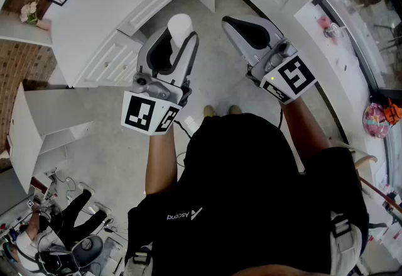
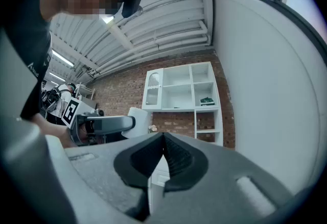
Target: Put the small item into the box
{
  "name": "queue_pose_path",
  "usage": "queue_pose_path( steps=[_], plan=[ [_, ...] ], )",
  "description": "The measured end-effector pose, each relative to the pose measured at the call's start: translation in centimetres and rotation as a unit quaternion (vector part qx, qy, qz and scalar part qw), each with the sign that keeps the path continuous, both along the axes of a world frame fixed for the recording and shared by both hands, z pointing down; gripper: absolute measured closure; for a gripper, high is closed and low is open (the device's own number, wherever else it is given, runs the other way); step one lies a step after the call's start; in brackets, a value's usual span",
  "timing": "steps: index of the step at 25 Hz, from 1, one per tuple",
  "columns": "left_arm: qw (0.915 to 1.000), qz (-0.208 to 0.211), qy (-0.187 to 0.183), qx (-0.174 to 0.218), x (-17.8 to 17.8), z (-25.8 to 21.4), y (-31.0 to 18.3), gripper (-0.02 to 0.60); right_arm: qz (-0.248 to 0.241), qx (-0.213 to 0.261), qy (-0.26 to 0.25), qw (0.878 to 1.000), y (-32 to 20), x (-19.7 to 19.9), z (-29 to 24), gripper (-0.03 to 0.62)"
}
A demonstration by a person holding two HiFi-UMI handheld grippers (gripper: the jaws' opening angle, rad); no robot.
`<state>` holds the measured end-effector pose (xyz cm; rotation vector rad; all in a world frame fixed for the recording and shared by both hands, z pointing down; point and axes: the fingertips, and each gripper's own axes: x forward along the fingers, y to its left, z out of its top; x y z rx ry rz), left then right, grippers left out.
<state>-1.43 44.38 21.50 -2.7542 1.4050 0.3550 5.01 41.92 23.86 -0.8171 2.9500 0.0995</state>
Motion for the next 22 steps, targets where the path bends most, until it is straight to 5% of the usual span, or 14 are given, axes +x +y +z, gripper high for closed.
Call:
queue_pose_path(
  steps=[22],
  plan=[
    [0.9995,0.025,0.012,0.016,-6.9,-0.1,-2.9,0.419,0.035,0.002,0.012,0.999,-2.6,-5.2,0.3,0.594]
  ],
)
